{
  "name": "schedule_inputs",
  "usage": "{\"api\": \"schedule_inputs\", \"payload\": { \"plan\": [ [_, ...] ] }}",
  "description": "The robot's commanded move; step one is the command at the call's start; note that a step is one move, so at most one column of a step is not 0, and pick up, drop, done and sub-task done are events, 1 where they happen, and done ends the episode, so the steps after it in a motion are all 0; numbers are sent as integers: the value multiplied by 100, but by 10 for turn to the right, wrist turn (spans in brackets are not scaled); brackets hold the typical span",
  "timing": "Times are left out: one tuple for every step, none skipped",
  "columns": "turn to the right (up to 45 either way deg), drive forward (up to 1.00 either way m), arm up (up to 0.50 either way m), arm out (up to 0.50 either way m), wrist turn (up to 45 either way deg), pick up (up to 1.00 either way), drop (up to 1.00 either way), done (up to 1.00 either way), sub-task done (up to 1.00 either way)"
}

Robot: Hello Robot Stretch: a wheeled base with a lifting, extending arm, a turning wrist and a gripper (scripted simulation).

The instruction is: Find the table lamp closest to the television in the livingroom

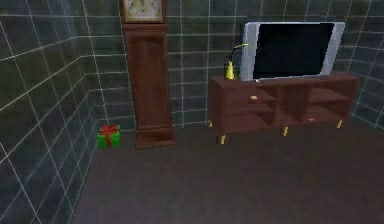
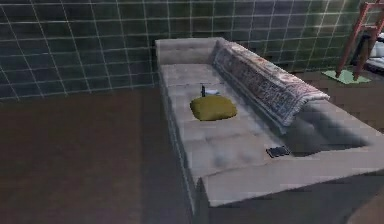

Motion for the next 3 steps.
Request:
{"api": "schedule_inputs", "payload": {
  "plan": [
    [30, 0, 0, 0, 0, 0, 0, 0, 0],
    [0, 100, 0, 0, 0, 0, 0, 0, 0],
    [0, 60, 0, 0, 0, 0, 0, 0, 0]
  ]
}}
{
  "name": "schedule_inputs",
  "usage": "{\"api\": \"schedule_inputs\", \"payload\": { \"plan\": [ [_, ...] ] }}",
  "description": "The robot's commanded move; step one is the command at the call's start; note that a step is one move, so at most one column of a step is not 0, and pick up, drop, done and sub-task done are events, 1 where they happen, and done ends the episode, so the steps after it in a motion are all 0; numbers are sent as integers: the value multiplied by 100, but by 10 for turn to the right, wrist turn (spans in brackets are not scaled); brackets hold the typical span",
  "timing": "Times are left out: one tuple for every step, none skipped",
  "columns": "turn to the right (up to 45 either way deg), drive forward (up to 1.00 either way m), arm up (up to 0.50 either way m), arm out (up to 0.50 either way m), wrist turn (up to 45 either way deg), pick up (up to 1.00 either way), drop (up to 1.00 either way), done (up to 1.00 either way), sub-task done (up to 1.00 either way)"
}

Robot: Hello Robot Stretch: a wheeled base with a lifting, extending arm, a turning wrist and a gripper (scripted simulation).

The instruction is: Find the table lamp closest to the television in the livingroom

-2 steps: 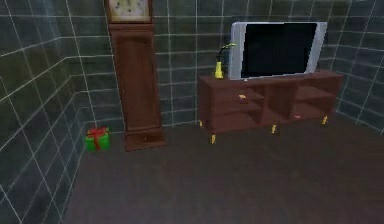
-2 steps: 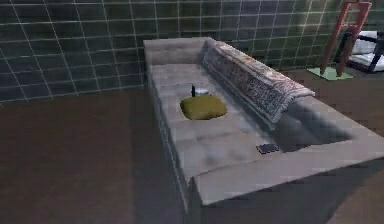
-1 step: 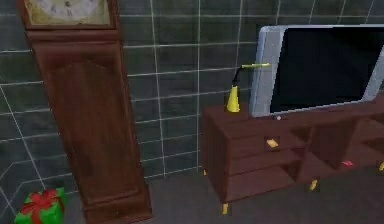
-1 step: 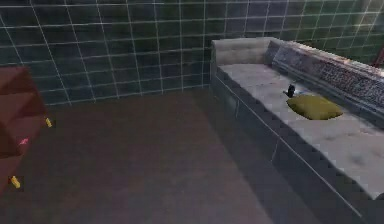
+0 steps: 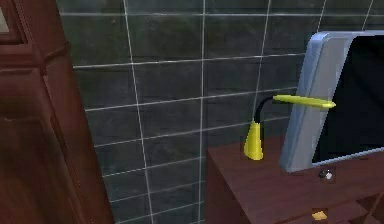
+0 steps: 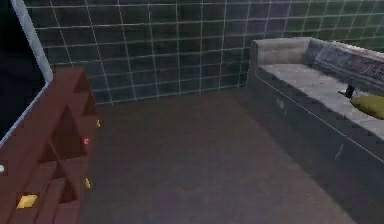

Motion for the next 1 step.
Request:
{"api": "schedule_inputs", "payload": {
  "plan": [
    [180, 0, 0, 0, 0, 0, 0, 0, 0]
  ]
}}
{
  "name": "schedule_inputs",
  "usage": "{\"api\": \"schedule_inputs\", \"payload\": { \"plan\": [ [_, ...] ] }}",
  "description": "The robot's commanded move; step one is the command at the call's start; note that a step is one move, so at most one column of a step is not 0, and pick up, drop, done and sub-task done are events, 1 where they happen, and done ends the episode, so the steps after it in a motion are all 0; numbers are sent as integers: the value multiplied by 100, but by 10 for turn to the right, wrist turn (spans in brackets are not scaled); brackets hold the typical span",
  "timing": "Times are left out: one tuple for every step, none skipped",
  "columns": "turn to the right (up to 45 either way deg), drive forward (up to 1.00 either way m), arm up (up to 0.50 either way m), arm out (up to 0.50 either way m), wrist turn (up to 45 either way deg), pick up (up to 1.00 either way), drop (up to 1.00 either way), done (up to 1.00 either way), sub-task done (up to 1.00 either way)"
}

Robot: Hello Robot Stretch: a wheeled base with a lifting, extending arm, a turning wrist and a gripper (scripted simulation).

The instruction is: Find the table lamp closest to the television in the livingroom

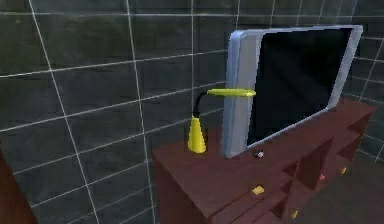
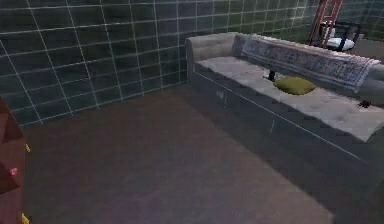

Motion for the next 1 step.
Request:
{"api": "schedule_inputs", "payload": {
  "plan": [
    [0, 0, 0, 0, 0, 0, 0, 100, 0]
  ]
}}
